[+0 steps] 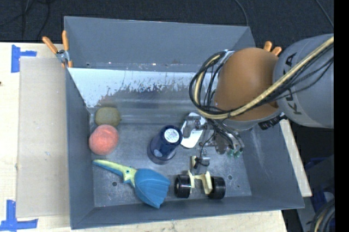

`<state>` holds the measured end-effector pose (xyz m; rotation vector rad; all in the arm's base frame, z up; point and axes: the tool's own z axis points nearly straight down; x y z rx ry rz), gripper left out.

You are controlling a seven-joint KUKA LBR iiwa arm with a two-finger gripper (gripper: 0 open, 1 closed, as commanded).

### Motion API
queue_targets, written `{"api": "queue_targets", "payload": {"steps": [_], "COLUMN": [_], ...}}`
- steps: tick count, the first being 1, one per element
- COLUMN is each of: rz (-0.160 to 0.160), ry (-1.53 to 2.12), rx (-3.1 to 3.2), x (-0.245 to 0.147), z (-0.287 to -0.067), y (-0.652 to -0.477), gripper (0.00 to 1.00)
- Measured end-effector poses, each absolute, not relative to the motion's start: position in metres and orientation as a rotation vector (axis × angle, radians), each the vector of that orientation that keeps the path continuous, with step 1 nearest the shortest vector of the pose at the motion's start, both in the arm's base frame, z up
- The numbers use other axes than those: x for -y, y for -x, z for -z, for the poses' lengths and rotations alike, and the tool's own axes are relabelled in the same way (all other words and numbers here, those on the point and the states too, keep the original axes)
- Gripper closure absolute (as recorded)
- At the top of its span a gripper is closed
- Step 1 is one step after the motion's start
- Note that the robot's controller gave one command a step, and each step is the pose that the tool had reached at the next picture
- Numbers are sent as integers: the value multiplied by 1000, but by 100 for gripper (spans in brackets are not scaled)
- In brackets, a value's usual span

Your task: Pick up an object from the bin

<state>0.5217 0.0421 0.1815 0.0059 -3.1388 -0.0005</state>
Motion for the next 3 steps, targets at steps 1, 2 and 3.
{"api": "queue_targets", "payload": {"steps": [1,2,3], "rz": [1,3,3], "ry": [-164,-503,-556], "rx": [3131,3089,3086], "x": [-24,-18,-17], "z": [-120,-115,-121], "y": [-500,-476,-485], "gripper": [0,0,0]}}
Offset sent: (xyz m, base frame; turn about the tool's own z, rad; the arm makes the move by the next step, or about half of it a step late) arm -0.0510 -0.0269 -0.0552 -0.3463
